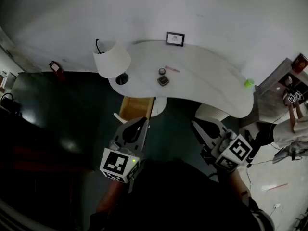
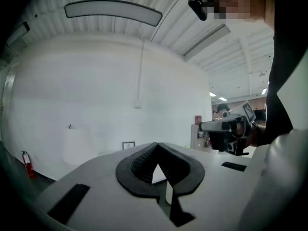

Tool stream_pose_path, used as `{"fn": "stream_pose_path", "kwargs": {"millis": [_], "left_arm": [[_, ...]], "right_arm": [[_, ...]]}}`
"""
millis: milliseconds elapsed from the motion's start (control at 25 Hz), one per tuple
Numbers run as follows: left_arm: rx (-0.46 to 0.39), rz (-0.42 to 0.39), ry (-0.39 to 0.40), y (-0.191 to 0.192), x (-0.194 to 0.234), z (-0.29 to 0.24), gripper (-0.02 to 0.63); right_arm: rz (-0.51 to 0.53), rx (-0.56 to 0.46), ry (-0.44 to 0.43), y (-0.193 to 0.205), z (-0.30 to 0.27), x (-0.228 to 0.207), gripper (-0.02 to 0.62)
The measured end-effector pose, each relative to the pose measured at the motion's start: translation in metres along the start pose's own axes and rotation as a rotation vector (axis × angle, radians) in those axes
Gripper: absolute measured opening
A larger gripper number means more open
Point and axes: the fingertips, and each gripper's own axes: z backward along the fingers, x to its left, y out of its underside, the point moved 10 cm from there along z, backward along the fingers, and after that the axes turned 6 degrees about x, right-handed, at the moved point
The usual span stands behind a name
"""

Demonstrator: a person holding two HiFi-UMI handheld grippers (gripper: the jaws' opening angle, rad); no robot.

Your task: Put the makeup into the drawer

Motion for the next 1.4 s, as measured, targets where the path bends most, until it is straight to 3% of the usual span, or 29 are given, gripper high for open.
{"fn": "stream_pose_path", "kwargs": {"millis": [480,760,1040,1400], "left_arm": [[0.023,-0.013,-0.01,-0.002,-0.017,-0.001,0.011],[0.032,-0.011,-0.03,-0.001,-0.036,-0.01,0.011],[0.022,0.015,-0.038,0.002,-0.068,-0.022,0.011],[0.065,0.049,-0.07,0.015,-0.082,-0.025,0.011]], "right_arm": [[-0.087,-0.054,-0.04,-0.001,0.01,-0.001,0.014],[-0.111,-0.03,-0.125,0.006,0.026,-0.003,0.014],[-0.133,0.053,-0.133,0.027,0.061,-0.015,0.015],[-0.171,0.077,-0.156,0.039,0.072,-0.028,0.015]]}}
